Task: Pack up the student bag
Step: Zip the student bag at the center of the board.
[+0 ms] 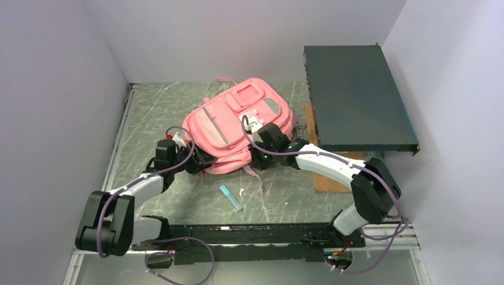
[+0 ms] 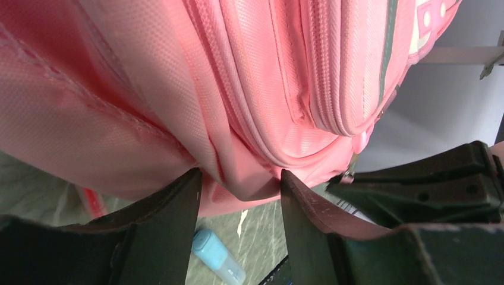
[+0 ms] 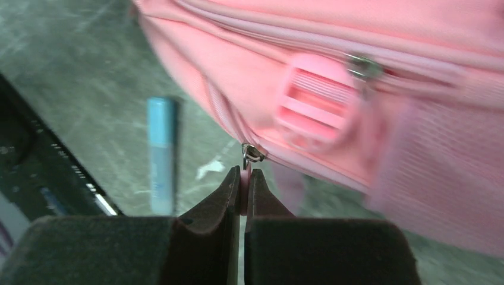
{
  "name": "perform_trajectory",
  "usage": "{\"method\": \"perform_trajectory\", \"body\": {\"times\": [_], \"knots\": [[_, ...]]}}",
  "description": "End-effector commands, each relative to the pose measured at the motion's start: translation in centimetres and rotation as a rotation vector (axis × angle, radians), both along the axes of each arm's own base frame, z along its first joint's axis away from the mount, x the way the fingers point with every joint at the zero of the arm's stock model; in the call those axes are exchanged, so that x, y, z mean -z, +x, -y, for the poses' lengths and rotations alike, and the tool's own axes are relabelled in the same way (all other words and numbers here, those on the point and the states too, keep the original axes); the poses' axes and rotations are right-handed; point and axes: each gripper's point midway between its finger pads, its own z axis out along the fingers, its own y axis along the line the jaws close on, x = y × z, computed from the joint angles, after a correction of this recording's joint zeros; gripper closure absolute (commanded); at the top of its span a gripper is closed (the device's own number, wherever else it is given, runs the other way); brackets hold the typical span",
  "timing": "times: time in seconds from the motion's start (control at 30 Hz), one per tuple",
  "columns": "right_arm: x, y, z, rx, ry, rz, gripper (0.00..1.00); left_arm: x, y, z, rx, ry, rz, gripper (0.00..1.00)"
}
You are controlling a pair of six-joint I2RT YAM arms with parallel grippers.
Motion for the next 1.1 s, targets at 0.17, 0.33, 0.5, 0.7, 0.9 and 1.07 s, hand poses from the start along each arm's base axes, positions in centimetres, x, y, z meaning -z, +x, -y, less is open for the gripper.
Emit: {"method": "perform_trajectory", "body": {"times": [0.17, 0.33, 0.5, 0.7, 0.9, 1.07], "knots": [[-5.0, -3.1, -10.2, -0.205, 0.302, -0.111, 1.0, -3.0, 0.7, 3.0, 0.055, -0.056, 0.147, 0.46], [-5.9, -3.4, -10.6, -0.214, 0.344, -0.121, 1.0, -5.0, -0.3, 1.9, 0.066, 0.025, 0.251, 0.38], [-5.1, -3.2, -9.9, -0.189, 0.31, -0.118, 0.78, -6.9, -1.7, -0.8, 0.022, 0.195, 0.339, 0.25], [-4.7, -2.7, -8.5, -0.126, 0.272, -0.103, 0.53, -8.1, -3.9, -2.4, -0.001, 0.259, 0.349, 0.21], [-5.4, 0.2, -4.1, 0.125, 0.186, -0.016, 0.44, -7.6, -5.1, 0.6, 0.086, 0.178, 0.331, 0.28], [-5.6, 1.0, -1.0, 0.254, 0.203, 0.009, 0.43, -6.2, -5.0, 2.8, 0.131, 0.246, 0.281, 0.37]]}}
